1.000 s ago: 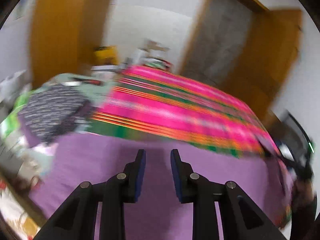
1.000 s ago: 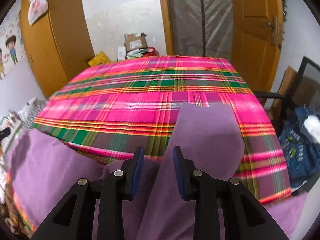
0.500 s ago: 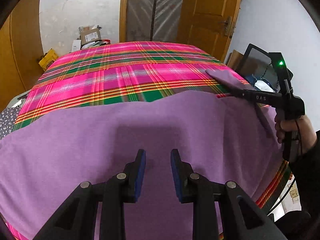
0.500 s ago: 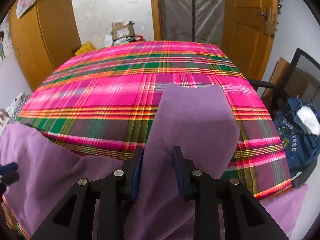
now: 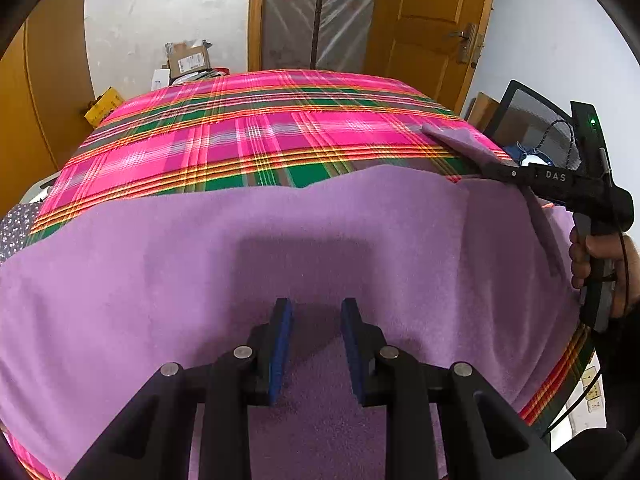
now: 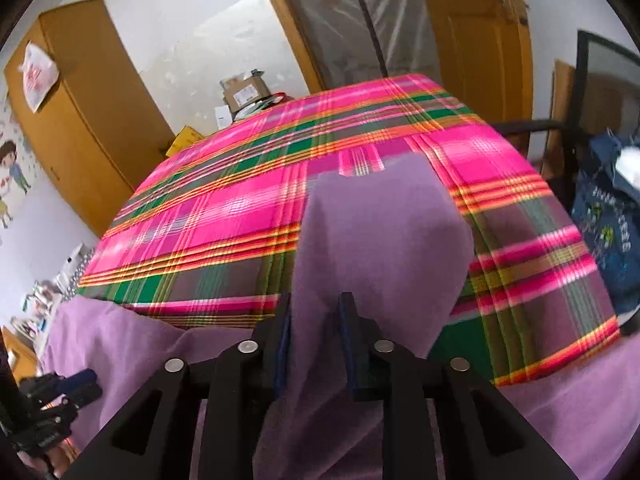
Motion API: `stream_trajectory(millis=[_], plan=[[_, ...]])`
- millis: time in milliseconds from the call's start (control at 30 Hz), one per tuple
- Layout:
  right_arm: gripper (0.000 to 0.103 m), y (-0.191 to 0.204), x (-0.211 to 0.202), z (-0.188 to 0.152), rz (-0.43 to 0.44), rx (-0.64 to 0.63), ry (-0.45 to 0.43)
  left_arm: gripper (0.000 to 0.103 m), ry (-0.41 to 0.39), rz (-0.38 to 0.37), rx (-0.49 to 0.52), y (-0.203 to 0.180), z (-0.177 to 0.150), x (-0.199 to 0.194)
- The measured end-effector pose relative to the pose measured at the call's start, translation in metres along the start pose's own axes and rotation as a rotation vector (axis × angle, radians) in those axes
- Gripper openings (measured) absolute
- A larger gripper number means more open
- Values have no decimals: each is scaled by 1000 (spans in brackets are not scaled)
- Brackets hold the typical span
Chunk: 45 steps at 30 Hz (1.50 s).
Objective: Fold clothes
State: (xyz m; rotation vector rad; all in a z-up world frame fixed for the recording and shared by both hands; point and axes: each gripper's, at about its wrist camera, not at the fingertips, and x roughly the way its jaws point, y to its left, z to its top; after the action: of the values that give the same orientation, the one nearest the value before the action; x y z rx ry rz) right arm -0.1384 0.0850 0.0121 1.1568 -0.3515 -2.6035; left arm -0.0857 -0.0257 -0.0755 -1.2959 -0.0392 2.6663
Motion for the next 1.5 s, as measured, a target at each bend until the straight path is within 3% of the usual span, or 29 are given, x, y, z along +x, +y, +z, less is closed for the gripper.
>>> stream_trajectory(millis=[400, 533, 767, 933, 1300, 1500], plan=[[31, -4, -15, 6, 12, 0, -77, 27, -21, 10, -7, -2, -3, 1], [31, 4, -9, 8, 45, -34, -34, 30, -37, 13, -8, -3, -5, 1], [30, 17, 8, 16, -55, -138, 26, 33, -49, 29, 3, -8, -6, 2], [8, 9, 18, 17, -45, -120, 57, 33, -52, 20, -2, -7, -4, 2], [4, -21, -38, 15, 25, 33, -118, 33, -52, 4, -5, -4, -5, 1], [4, -43, -74, -2, -2, 106, -175, 33, -38, -9, -9, -2, -3, 0]])
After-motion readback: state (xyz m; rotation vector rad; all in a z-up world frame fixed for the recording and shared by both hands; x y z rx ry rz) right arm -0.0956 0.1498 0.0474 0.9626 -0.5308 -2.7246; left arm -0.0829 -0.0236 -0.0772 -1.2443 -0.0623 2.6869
